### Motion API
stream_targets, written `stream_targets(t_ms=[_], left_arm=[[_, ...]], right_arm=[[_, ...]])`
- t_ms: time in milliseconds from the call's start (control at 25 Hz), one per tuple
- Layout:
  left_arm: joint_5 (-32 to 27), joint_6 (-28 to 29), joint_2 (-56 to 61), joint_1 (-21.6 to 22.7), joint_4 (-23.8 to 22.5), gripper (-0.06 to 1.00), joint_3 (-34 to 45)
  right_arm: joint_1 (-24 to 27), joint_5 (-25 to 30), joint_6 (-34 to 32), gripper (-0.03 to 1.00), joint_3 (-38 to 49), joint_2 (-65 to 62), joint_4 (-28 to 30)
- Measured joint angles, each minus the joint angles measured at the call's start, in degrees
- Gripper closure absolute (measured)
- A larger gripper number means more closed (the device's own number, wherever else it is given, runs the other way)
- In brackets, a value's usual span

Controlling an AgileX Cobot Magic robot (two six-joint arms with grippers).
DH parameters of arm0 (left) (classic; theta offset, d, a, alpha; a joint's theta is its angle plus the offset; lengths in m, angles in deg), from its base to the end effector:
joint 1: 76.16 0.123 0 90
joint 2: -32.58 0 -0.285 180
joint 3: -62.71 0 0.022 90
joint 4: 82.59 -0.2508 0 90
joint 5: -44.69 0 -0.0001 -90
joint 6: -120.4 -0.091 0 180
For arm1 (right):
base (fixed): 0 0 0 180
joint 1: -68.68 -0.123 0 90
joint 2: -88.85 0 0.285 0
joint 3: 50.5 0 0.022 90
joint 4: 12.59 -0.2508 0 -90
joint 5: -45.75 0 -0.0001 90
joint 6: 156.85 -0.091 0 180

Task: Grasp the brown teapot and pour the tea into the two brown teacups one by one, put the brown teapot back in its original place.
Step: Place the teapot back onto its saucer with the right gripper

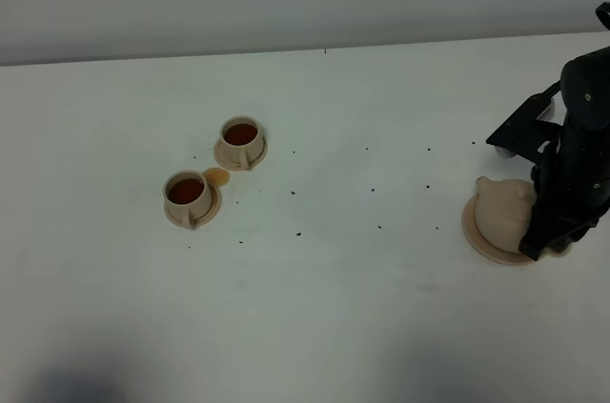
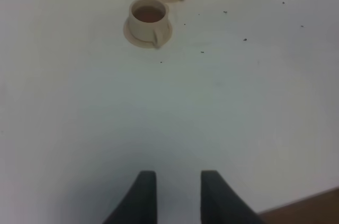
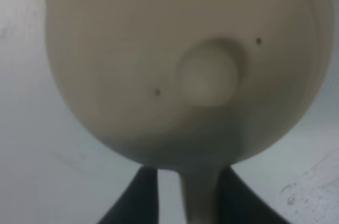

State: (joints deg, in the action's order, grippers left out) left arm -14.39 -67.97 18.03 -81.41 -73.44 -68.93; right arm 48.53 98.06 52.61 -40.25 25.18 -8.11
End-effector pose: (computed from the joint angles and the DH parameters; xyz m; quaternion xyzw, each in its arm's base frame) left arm 0.0129 -0.0137 0.2810 0.1007 0.8660 -0.0665 0.4853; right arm 0.3237 0.1128 0.1558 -0.4406 0.8971 -0.0318 0.0071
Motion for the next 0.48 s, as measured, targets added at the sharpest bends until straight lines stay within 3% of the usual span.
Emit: stream_targets(t_ms=[160,480], left_arm=[[0.00,0.00,0.00,0.00,0.00,0.72,0.00],[0.00,0.00,0.00,0.00,0.00,0.72,0.00]], right_arm=[[0.00,-1.07,-2.52,0.56,0.00,0.00,0.94],[0.00,-0.96,-5.50,0.53,-0.06,-7.49,1.44]])
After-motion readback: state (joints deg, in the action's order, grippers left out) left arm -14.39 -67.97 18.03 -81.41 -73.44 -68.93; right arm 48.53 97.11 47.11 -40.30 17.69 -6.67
